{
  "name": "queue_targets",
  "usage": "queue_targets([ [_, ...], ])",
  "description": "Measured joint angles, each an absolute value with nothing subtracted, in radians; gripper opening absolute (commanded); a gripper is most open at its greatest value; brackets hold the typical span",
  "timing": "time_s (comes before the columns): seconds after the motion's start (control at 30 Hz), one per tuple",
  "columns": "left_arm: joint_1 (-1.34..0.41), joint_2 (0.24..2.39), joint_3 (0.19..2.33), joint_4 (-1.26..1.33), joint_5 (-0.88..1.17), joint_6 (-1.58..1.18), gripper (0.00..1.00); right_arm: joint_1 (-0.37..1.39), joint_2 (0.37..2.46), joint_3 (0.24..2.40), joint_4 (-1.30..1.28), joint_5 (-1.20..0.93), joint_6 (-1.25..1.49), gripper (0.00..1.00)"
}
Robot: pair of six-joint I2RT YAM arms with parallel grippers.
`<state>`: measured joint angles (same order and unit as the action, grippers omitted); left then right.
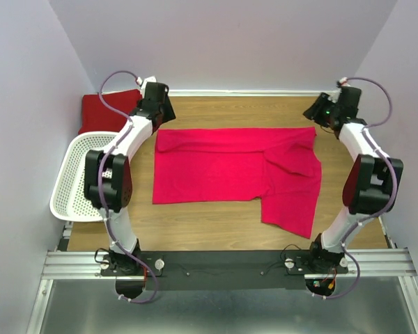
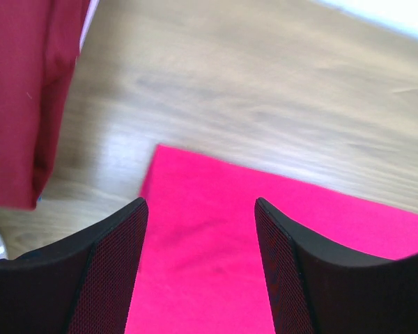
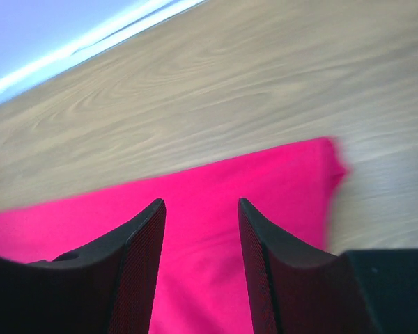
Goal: Fold and stack the t-shirts
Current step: Fold the tshirt
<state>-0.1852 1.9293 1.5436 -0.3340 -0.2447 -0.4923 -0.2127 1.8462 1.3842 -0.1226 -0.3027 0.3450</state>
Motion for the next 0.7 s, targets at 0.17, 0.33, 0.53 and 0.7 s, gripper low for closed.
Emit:
queue_targets([
  [0.17,-0.294,1.690,1.441,-0.305,-0.307,-0.459,0.77,0.047,1.665,1.264,-0.177,-0.155,0.259,0.53],
  [0.33,-0.353,1.452,1.201,-0.278,-0.370,-0.427,0.81,0.263,1.644,1.144,-0.258,0.016,0.199,0.49],
  [0.53,-0.339,1.224,0.910,-0.256,-0.455,-0.411,0.81,0.339,1.644,1.026,-0.343,0.163,0.167,0.34],
  [0.7,-0.340,1.099,0.772,-0.218,-0.490,-0.403,0.82,0.340,1.644,1.008,-0.363,0.230,0.159,0.32],
])
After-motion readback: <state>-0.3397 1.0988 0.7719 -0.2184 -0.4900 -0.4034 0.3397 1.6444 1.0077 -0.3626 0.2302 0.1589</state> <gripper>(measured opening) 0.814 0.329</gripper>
